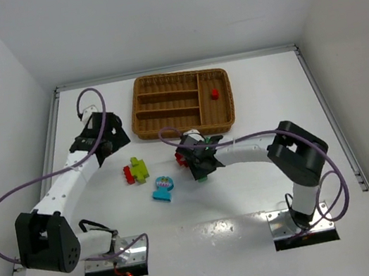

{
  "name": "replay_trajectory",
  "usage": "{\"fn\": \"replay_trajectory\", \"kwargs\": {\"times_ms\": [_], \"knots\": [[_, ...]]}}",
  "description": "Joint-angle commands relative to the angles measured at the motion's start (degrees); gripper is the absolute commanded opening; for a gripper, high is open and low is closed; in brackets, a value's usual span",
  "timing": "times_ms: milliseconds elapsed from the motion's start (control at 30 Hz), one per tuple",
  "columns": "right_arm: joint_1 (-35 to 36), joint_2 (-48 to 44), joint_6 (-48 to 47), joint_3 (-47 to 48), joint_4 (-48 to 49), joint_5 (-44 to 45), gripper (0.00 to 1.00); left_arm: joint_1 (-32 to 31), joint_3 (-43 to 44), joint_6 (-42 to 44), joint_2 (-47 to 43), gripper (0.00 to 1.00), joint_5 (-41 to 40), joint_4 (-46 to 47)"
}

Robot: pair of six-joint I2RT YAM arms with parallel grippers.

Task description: Sort the legos into containers by color

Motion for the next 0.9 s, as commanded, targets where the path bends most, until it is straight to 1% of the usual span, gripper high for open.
{"fn": "replay_trajectory", "kwargs": {"times_ms": [0, 33, 100, 167, 200, 233, 300, 333, 400, 433, 467, 500, 533, 567, 633, 667, 767, 800, 867], "knots": [[-0.1, -1.1, 2.0, 3.5, 0.4, 2.3, 0.32, 0.3, 0.8, 0.4, -1.9, 1.0, 0.2, 0.8], [-0.1, -2.1, 2.1, 3.5, -0.2, 2.9, 0.3, 0.3, 0.9, 0.9, -1.9, 1.0, 0.2, 0.8], [-0.6, -6.8, 2.6, 1.9, -0.2, 1.1, 0.25, 0.3, 2.2, 2.2, -1.9, 1.0, 0.9, 0.3], [-3.3, -11.1, 2.6, -1.1, 0.5, -1.9, 0.25, 0.3, 2.9, 3.1, -1.9, 1.0, 3.1, 0.3], [-4.1, -15.6, 2.1, -2.1, 0.5, -3.5, 0.24, 0.3, 3.4, 4.9, -1.9, 1.0, 4.8, 0.3], [-5.3, -18.0, 1.5, -4.0, 1.4, -8.0, 0.24, 0.3, 4.4, 5.5, -1.9, 1.0, 8.5, 0.3], [-8.7, -22.8, -1.1, -6.1, 4.1, -13.8, 0.24, 0.3, 5.2, 7.6, -1.9, 1.0, 14.6, 1.1], [-9.8, -27.4, -2.1, -7.9, 5.4, -20.0, 0.24, 0.3, 5.9, 10.1, -1.9, 1.0, 22.2, 2.6], [-13.4, -31.5, -4.5, -10.5, 9.3, -26.4, 0.25, 1.4, 5.9, 12.6, -1.9, 1.0, 33.1, 6.3], [-14.8, -32.8, -5.3, -11.0, 10.5, -33.7, 0.28, 1.4, 5.9, 12.6, -1.9, 1.0, 46.2, 7.6], [-16.2, -33.7, -6.1, -11.0, 11.3, -37.0, 0.28, 2.0, 5.9, 12.6, -1.2, 1.0, 52.3, 9.4], [-18.4, -33.7, -7.4, -11.0, 11.3, -39.8, 0.28, 2.0, 5.1, 11.9, -0.3, 1.0, 58.0, 11.7], [-19.2, -33.7, -8.3, -11.0, 11.3, -44.3, 0.28, 2.0, 4.4, 9.3, -0.3, 1.0, 63.4, 17.6], [-19.7, -33.7, -8.3, -11.0, 11.3, -45.9, 0.28, 2.0, 2.2, 7.5, -0.3, 1.0, 71.8, 21.4], [-20.5, -33.7, -9.0, -10.3, 12.2, -50.4, 0.28, 2.0, 0.1, 4.5, 0.2, 1.0, 78.3, 27.9], [-21.2, -33.7, -9.0, -10.3, 13.2, -51.7, 0.28, 2.0, -1.2, 3.7, 0.7, 1.0, 83.2, 31.6], [-22.5, -33.0, -6.7, -9.8, 16.7, -56.9, 0.28, 1.5, -3.3, 3.7, 1.9, 1.0, 92.3, 36.8], [-22.5, -33.0, -6.7, -9.2, 16.7, -58.2, 0.28, 1.5, -4.1, 4.3, 1.9, 1.0, 94.3, 36.9], [-22.5, -31.8, -6.2, -8.5, 18.5, -61.0, 0.28, 0.3, -4.6, 5.0, 1.9, 1.0, 94.4, 36.9]]}}
